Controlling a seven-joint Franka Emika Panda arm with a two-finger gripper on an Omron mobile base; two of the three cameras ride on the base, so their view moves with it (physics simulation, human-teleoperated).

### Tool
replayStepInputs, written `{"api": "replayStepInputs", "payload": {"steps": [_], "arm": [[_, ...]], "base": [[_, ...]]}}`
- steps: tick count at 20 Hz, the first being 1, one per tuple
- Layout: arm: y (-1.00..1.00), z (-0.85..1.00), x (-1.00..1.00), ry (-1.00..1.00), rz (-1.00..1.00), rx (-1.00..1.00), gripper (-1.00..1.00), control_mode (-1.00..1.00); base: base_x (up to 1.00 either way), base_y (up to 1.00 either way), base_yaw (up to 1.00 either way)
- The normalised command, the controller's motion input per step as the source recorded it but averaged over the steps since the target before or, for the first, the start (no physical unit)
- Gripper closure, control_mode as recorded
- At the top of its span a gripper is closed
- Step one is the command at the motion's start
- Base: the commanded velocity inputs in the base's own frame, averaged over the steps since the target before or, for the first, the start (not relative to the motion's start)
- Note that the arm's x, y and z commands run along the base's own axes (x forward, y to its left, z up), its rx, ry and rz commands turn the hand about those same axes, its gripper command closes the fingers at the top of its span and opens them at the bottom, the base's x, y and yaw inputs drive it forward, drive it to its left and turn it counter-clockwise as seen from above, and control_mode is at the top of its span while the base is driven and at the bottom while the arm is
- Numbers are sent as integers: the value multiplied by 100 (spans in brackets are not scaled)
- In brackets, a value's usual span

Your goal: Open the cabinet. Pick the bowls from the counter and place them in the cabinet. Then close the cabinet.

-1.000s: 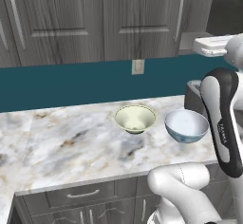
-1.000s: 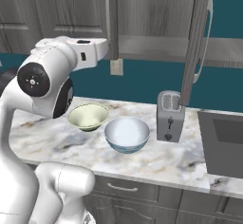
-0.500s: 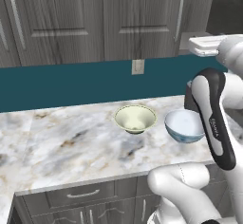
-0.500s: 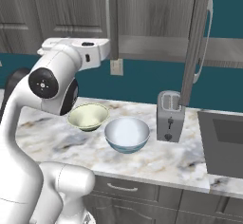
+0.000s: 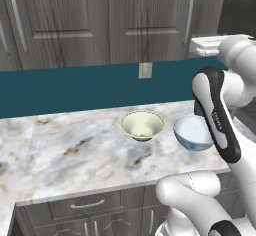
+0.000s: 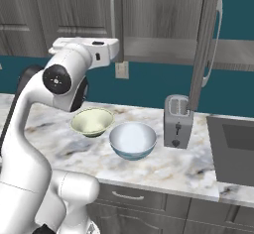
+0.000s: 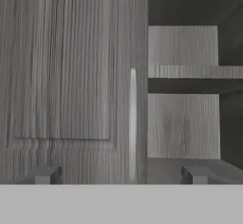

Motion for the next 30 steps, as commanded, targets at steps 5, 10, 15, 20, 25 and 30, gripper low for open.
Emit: {"api": "replayStepInputs", "payload": {"steps": [5, 10, 15, 20, 25, 30], "arm": [[0, -18, 44, 0, 0, 0, -100, -100], [0, -4, 47, 0, 0, 0, -100, -100], [-1, 0, 47, 0, 0, 0, -100, -100], [-6, 0, 45, 2, 0, 0, -100, -100], [-8, 0, 46, 2, 0, 0, -100, -100], [-3, 0, 53, 2, 0, 0, -100, -100]], "base": [[0, 0, 0], [0, 0, 0], [0, 0, 0], [0, 0, 0], [0, 0, 0], [0, 0, 0]]}}
